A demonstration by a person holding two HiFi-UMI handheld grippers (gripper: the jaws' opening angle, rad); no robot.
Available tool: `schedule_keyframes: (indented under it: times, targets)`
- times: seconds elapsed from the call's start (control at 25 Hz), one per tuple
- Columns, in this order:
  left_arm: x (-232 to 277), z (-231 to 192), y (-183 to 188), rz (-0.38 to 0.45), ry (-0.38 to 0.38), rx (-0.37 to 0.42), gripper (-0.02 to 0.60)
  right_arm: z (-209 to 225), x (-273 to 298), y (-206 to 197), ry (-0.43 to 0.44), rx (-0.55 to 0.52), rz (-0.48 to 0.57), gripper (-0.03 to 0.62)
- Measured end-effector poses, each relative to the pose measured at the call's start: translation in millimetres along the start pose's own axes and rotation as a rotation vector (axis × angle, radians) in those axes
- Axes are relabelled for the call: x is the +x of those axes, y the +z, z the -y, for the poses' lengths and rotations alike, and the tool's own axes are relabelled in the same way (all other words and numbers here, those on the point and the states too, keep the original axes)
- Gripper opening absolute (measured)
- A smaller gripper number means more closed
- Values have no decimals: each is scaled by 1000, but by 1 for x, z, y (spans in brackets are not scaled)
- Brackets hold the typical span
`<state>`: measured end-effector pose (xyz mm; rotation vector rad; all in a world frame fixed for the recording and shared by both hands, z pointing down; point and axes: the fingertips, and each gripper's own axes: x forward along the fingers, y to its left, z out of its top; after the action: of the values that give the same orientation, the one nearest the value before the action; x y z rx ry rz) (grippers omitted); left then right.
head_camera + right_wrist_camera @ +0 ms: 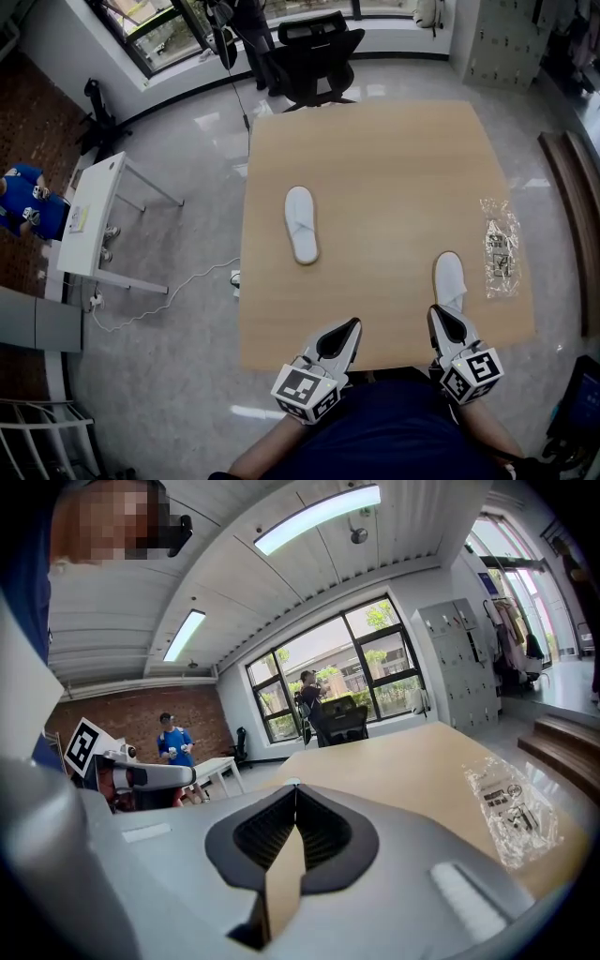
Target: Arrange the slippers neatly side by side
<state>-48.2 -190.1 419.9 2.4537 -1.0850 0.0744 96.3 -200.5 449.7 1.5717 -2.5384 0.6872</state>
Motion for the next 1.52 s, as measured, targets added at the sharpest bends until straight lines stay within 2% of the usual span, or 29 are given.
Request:
schedule_keyframes:
  times: [0.28,0.32,0.4,0.44,0.52,0.72,0.92,1.04,1.24,1.4,1.52]
  targets:
    - [30,-12,8,-3,101,60,3,43,21,9,14,-25,-41,14]
    - [33,-16,10,-3,123,65,3,49,24,8,20,-24,-53,25]
    - [36,-24,13,-10,175,76,3,61,31,3,31,-19,-85,115]
    - [37,-29,12,-14,198,83,3,67,33,0,34,-16,-101,132]
    - [37,-39,6,-29,239,98,39,78,36,-6,36,-12,-125,155]
    - [39,-67,-14,-91,326,135,100,101,37,-25,26,-7,-165,161]
    - [53,-100,-29,-172,343,147,192,130,40,-44,-24,-44,-208,164]
    - [64,-124,-27,-195,341,186,209,142,40,-49,-64,-39,-227,173]
    - [78,-172,-20,-200,397,272,212,153,41,-64,-98,-38,-284,206]
    - [91,-210,-31,-259,414,282,227,161,40,-85,-129,-60,-340,222]
    - [99,-234,-40,-300,418,263,238,168,37,-97,-169,-91,-363,222]
